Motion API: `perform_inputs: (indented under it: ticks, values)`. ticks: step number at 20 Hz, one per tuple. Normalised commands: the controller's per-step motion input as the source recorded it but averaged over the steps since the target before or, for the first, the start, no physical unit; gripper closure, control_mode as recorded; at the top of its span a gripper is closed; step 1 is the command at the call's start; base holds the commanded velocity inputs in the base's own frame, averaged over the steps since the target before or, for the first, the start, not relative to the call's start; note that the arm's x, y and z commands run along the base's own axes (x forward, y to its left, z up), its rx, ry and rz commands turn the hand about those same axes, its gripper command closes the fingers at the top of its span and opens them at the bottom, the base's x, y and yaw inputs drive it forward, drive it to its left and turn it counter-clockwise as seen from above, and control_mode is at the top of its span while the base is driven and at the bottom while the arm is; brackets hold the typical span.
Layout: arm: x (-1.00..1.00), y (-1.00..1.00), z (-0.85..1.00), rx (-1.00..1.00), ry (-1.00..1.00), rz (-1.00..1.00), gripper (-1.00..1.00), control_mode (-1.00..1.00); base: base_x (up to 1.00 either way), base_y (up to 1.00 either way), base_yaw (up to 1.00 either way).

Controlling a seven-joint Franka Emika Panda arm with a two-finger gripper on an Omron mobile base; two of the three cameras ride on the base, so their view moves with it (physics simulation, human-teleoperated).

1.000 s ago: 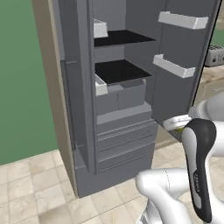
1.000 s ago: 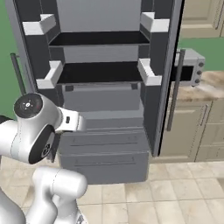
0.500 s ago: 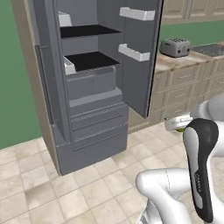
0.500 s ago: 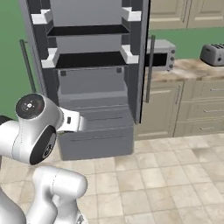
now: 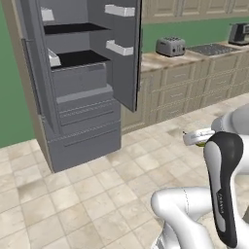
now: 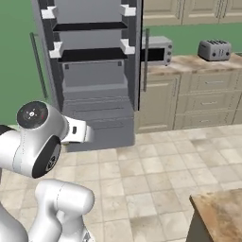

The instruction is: Retrieve the banana and pear from the fridge and place them into the bowl on the dining table.

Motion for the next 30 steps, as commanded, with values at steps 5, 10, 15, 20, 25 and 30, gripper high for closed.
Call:
perform_inputs:
  ticks: [5, 10, 15, 20, 25, 30]
  values:
    - [0.00, 0.00, 0.00, 0.00, 0.00, 0.00, 1.00, 1.00, -1.00, -0.51, -0.01]
    - [0.00, 0.00, 0.00, 0.00, 0.00, 0.00, 1.00, 1.00, -1.00, -0.43, 0.00]
    - [0.00, 0.00, 0.00, 0.00, 0.00, 0.00, 1.00, 1.00, -1.00, -0.52, 0.00]
    - [0.00, 0.00, 0.00, 0.00, 0.00, 0.00, 1.00, 1.00, -1.00, -0.61, 0.00]
    - [0.00, 0.00, 0.00, 0.00, 0.00, 0.00, 1.00, 1.00, -1.00, -0.59, 0.00]
    - [0.00, 0.00, 0.00, 0.00, 0.00, 0.00, 1.00, 1.00, -1.00, -0.68, 0.00]
